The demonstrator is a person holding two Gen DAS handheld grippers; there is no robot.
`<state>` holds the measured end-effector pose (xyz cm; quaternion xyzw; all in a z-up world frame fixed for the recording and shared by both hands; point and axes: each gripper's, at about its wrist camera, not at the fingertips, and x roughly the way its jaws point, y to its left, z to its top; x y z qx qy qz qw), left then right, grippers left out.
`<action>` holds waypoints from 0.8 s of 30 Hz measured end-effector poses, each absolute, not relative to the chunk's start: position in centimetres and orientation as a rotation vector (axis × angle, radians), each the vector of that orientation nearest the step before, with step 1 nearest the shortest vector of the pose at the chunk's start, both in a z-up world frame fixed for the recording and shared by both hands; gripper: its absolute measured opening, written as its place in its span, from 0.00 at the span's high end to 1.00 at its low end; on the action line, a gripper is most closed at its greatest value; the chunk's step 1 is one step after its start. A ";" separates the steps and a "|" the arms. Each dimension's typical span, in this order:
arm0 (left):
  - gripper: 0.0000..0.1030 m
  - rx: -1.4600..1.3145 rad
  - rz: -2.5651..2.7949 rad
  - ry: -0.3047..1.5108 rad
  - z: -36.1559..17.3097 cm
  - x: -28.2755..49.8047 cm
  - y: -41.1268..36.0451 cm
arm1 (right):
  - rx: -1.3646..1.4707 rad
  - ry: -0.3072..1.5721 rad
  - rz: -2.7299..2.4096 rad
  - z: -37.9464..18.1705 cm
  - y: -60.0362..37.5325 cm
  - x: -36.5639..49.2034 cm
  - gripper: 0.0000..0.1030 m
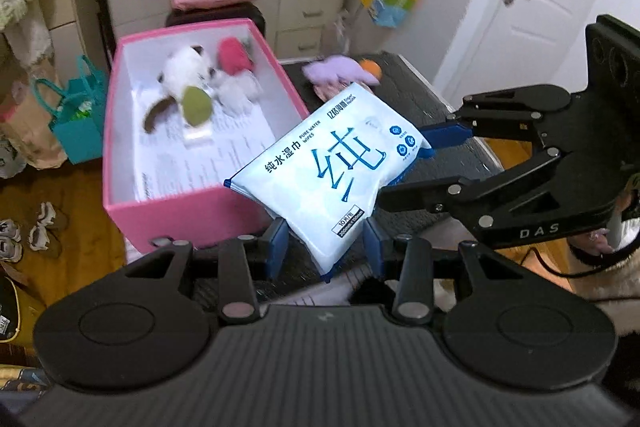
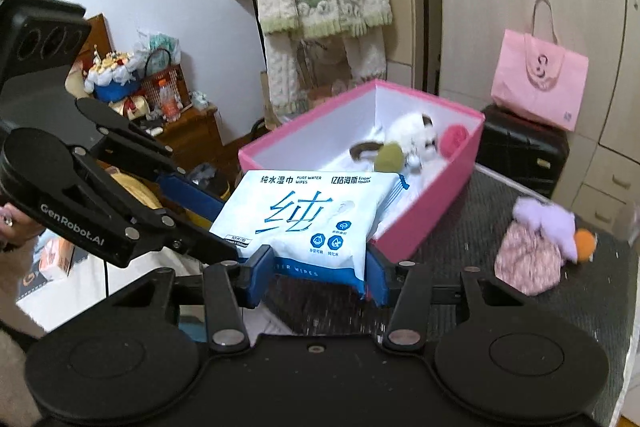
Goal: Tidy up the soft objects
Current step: 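Carry the wet-wipes pack into the pink box and open the left tool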
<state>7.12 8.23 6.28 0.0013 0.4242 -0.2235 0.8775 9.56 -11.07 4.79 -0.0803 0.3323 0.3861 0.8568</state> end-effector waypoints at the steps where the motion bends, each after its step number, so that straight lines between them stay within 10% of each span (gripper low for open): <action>1: 0.62 0.001 -0.455 0.883 6.3 7.7 8.5 | -0.167 0.698 0.813 4.7 -10.6 10.2 0.47; 24: 0.61 -0.070 -0.371 1.000 0.5 19.7 12.9 | -0.213 0.882 0.767 -0.3 -4.0 22.2 0.46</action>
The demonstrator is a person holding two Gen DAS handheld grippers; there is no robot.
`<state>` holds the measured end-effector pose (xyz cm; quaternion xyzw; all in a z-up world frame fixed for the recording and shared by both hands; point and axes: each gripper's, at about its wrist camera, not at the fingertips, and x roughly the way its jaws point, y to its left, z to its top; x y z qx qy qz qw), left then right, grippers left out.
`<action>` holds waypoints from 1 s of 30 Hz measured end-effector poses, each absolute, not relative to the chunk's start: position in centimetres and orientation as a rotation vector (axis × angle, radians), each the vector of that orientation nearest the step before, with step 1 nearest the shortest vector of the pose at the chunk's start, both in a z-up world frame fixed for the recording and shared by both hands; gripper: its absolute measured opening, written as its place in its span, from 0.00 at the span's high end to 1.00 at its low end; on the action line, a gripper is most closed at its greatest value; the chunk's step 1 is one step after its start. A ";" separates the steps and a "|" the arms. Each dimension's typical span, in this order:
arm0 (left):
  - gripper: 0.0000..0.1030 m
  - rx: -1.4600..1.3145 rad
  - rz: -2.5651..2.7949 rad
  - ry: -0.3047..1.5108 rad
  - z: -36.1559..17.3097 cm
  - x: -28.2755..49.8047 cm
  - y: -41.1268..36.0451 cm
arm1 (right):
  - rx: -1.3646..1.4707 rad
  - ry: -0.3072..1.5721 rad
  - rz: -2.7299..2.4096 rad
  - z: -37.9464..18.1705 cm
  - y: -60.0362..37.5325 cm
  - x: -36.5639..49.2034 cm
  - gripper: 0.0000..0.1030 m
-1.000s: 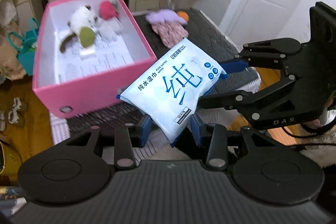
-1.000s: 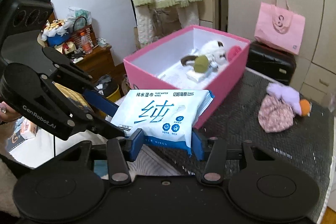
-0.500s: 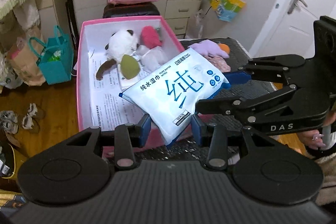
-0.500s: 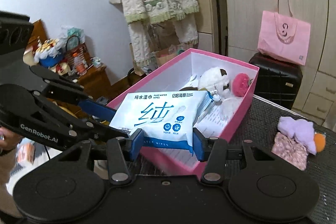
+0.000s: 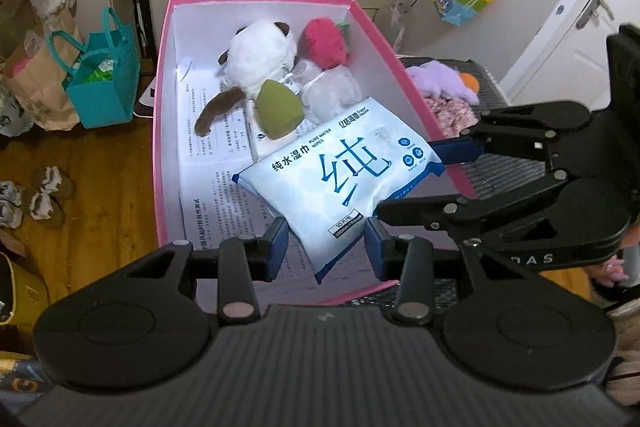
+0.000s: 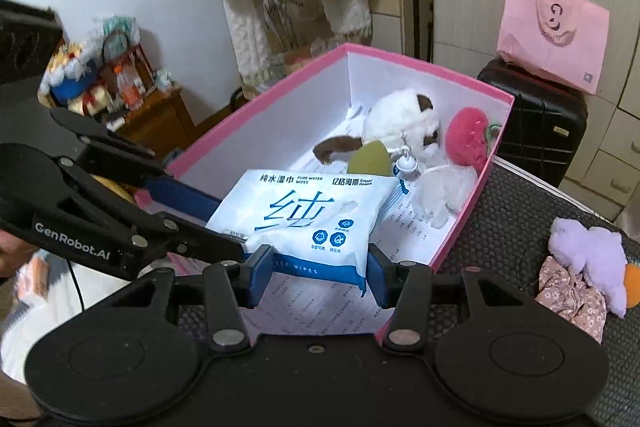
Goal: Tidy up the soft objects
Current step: 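Carry the wet-wipes pack into the pink box and open the left tool, then withdraw the left tool from the box toward the floral cloth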
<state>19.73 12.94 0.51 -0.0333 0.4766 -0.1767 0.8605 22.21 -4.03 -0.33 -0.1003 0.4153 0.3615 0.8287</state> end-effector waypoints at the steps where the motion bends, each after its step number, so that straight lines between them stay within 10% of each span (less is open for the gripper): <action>1: 0.61 -0.055 -0.358 0.992 0.4 19.8 12.9 | -0.241 0.871 0.758 -0.4 -3.8 22.1 0.46; 30: 0.56 0.284 -0.524 0.689 11.1 6.7 3.5 | -0.150 0.666 0.717 7.4 -18.6 12.4 0.44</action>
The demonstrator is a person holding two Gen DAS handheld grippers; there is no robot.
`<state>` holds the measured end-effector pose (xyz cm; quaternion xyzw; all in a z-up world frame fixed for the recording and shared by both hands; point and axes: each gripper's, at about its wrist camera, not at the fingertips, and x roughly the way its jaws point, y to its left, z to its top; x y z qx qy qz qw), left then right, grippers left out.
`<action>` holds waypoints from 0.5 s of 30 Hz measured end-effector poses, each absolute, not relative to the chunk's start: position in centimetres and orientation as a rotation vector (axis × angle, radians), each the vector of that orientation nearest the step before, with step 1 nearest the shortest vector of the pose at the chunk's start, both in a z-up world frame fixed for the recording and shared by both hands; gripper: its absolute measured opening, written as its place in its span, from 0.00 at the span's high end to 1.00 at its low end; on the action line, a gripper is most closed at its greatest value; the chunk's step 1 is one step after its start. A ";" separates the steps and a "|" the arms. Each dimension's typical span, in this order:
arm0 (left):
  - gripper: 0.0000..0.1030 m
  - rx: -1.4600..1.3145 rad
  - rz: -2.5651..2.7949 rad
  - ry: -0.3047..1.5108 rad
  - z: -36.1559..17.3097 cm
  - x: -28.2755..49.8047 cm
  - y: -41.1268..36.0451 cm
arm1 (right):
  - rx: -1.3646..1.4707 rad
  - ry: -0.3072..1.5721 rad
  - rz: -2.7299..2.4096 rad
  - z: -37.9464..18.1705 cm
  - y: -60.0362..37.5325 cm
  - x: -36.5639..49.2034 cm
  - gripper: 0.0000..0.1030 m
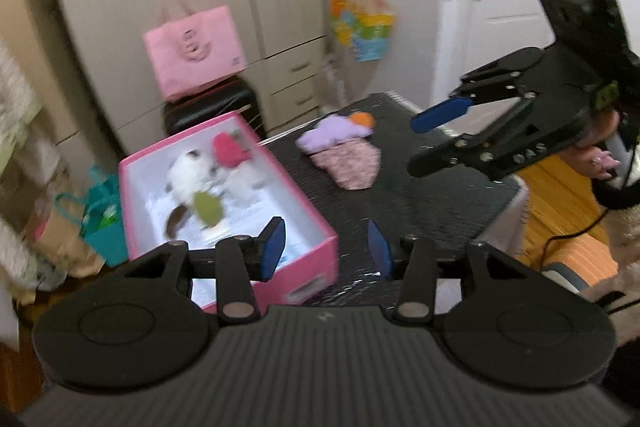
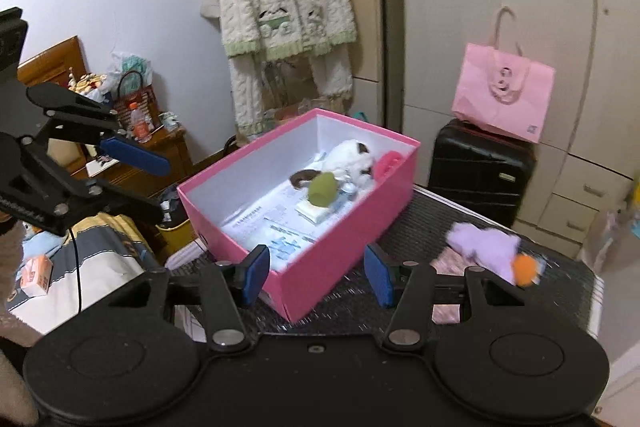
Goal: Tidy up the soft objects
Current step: 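Withdraw the left tool from the box toward the floral cloth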
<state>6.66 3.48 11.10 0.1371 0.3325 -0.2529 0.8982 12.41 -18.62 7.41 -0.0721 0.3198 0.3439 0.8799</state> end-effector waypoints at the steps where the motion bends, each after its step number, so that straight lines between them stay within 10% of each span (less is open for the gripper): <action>1: 0.56 0.297 -0.540 0.679 11.1 6.3 2.8 | -0.153 0.667 0.703 7.4 -19.2 12.1 0.44; 15: 0.54 0.321 -0.672 0.698 8.4 8.4 -4.8 | -0.131 0.654 0.627 5.8 -25.6 11.7 0.43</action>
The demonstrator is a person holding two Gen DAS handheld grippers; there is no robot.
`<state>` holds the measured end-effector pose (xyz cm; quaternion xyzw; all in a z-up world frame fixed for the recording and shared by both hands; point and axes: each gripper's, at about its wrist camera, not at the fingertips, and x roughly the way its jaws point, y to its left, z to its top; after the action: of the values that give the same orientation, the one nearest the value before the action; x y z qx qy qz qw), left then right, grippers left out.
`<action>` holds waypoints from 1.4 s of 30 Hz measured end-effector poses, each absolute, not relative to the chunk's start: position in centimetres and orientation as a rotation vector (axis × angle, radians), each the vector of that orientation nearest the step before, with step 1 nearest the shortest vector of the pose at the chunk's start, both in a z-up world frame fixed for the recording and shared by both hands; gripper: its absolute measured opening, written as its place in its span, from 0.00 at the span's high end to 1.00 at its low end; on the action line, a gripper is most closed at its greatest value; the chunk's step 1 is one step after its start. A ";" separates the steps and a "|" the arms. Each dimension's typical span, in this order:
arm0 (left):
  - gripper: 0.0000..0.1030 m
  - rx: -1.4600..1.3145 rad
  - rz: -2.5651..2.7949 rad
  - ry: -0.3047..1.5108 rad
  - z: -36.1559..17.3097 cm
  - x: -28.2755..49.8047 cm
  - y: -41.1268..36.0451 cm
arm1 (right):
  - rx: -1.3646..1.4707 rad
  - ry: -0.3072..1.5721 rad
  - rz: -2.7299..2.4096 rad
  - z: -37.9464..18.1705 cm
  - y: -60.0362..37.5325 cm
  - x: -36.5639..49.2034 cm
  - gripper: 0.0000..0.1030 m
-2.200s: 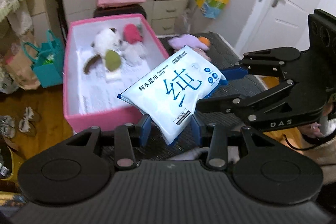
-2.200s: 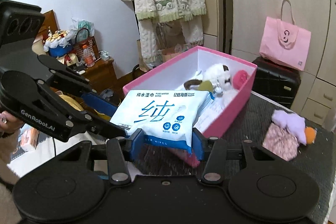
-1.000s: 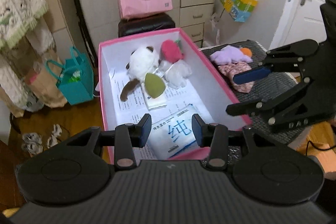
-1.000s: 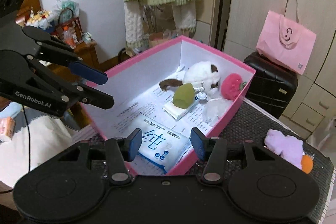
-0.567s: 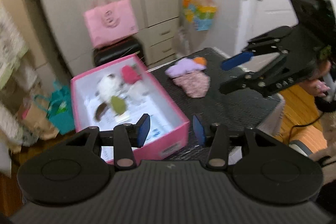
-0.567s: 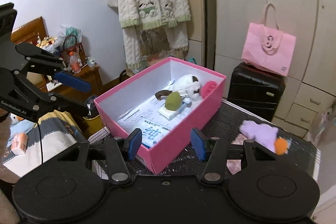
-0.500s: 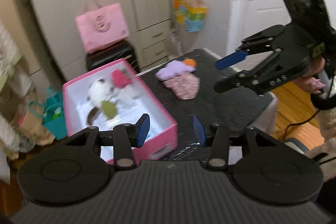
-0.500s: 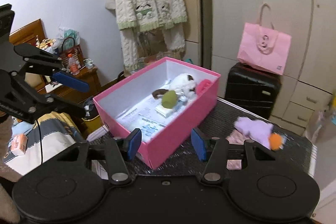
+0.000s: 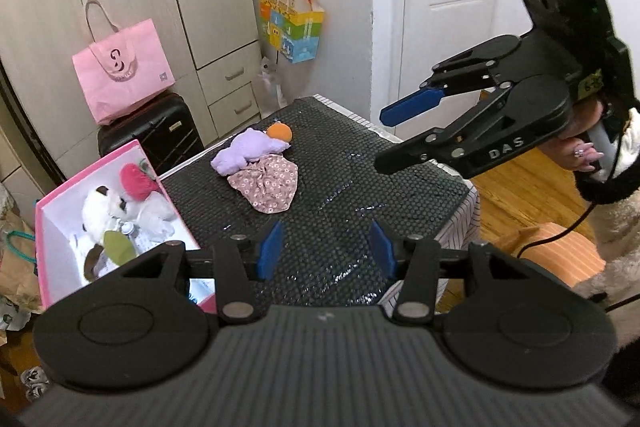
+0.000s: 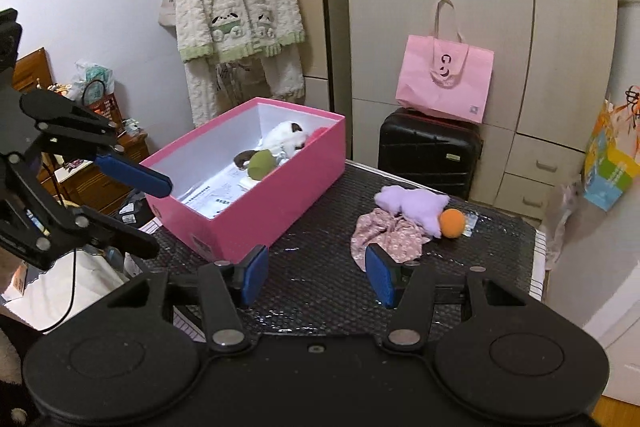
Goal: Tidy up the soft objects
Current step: 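Withdraw the left tool from the box toward the floral cloth, then grasp the floral pink cloth with the left tool while the right tool grasps the orange sponge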
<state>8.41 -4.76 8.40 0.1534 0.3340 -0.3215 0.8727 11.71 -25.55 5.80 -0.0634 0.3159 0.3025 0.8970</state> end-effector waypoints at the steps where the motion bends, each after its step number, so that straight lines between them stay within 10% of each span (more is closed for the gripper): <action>1: 0.53 0.321 -0.668 0.698 8.2 8.8 -5.1 | -0.132 0.655 0.632 5.7 -25.7 11.9 0.42; 42: 0.17 0.128 -0.294 0.643 -5.4 22.9 -14.3 | 0.062 0.674 0.478 -5.5 -30.8 31.6 0.34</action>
<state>22.86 -14.28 -5.39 0.0626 0.3146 -0.1438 0.9362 31.60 -30.77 -5.45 0.0301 0.3275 0.2321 0.9154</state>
